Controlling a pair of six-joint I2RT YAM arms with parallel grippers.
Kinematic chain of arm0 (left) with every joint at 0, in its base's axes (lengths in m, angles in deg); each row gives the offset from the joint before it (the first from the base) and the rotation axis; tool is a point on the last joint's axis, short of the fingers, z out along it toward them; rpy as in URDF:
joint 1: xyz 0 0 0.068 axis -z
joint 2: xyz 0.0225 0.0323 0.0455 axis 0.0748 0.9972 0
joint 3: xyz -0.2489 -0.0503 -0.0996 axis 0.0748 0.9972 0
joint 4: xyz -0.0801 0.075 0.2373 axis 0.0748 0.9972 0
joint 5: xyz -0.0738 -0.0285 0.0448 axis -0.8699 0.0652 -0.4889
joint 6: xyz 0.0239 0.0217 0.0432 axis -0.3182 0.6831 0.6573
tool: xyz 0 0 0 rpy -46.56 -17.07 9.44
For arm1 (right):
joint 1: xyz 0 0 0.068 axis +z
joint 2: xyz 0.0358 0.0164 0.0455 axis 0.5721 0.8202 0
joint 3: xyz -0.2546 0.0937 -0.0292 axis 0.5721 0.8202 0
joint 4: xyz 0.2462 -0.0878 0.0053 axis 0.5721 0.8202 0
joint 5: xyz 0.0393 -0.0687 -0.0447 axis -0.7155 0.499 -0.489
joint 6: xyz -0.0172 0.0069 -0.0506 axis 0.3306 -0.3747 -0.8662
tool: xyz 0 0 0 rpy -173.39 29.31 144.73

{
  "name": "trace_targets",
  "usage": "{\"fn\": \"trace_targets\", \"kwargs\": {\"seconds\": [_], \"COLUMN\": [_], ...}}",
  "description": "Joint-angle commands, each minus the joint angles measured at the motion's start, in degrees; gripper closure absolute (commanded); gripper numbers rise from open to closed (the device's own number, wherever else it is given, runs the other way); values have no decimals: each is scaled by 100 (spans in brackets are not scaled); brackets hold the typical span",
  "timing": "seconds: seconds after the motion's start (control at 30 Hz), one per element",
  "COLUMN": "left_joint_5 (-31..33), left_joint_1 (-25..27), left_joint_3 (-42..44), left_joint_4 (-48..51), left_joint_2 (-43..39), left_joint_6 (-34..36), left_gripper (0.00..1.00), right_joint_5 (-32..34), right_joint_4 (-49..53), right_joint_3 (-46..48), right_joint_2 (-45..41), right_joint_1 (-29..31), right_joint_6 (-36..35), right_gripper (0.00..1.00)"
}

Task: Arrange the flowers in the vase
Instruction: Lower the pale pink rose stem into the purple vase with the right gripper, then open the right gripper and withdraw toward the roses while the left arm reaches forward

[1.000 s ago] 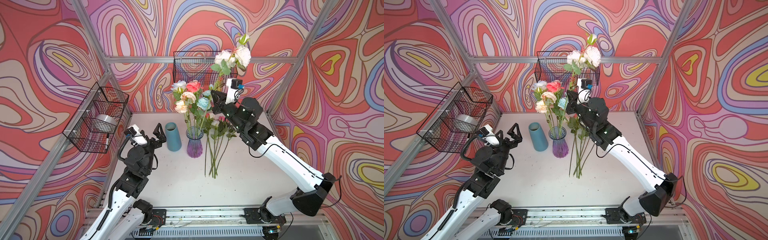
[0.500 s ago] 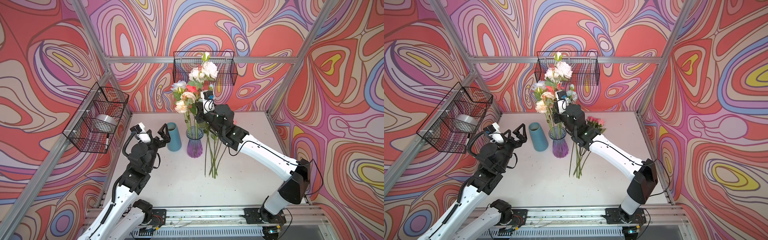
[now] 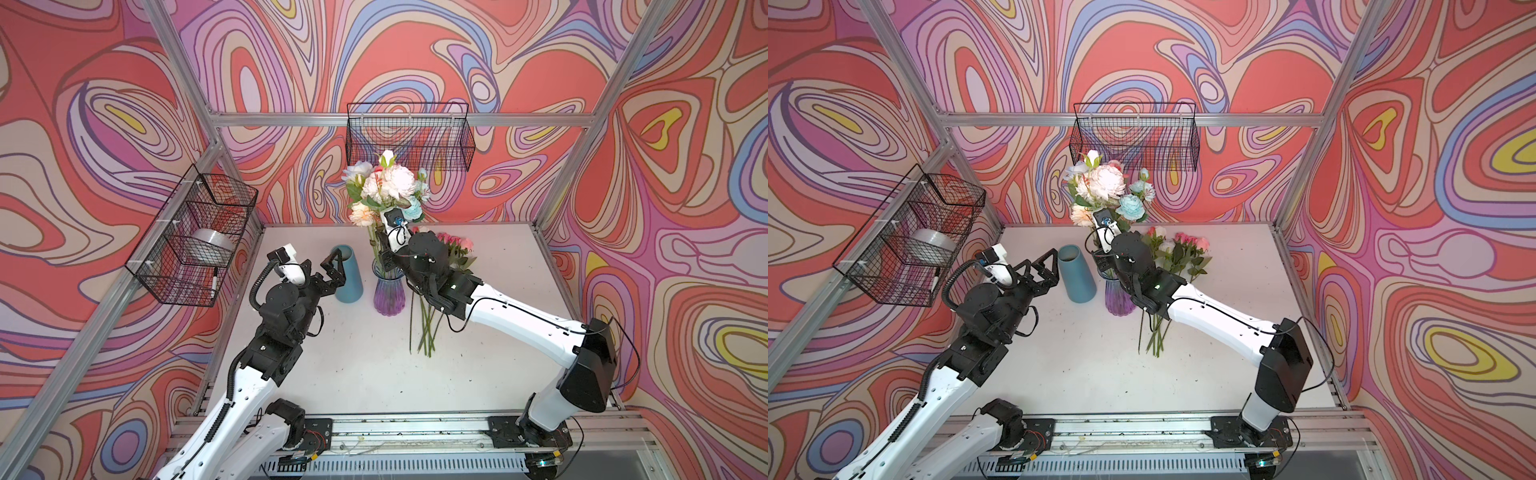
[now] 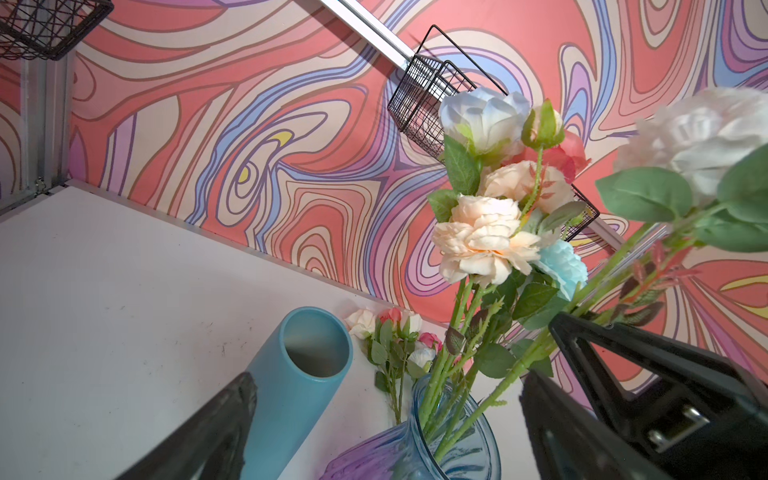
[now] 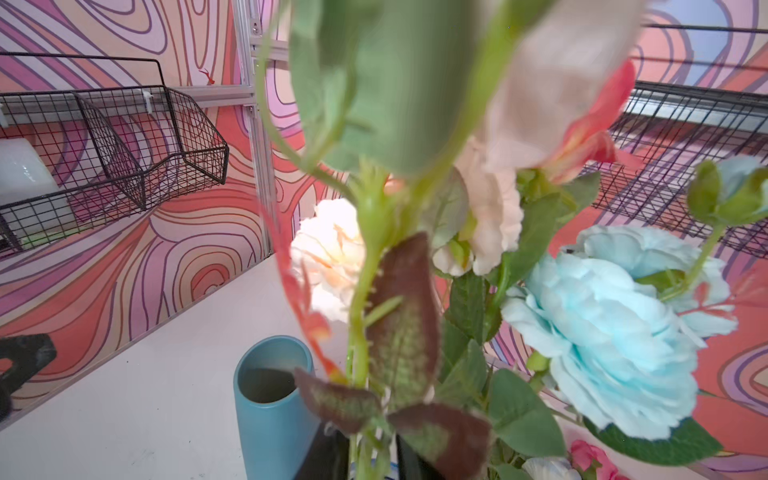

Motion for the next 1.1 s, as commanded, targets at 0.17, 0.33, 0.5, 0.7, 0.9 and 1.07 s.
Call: {"fn": "trace_targets", "kwargs": {"seconds": [0.17, 0.33, 0.5, 0.7, 0.9, 1.07], "left_joint_5": [-53, -84, -137, -247, -709, -1434], "left_joint_1": [-50, -46, -47, -46, -50, -46], "left_joint_3": [-151, -144, -144, -159, -179, -195], "left_joint_4": [-50, -60, -58, -67, -191, -454], "left_joint_2": [-76, -74, -31, 14, 39, 259], "left_joint_6": [-89, -110, -152, -178, -266, -406], "left_gripper": [0, 0, 0, 0, 1, 4], "right_joint_5": [489, 697, 646, 776, 1183, -184], "right_joint_4": [180, 312, 457, 556, 264, 1124], "right_joint_3": [164, 455, 689, 969, 2008, 2829], "right_joint_2": [-289, -579, -898, -1408, -2273, -2772], "right_joint_1": [94, 105, 129, 162, -63, -1978], "right_joint_6": [72, 281, 425, 652, 992, 2684], "right_gripper": [75, 72, 66, 65, 65, 68]}}
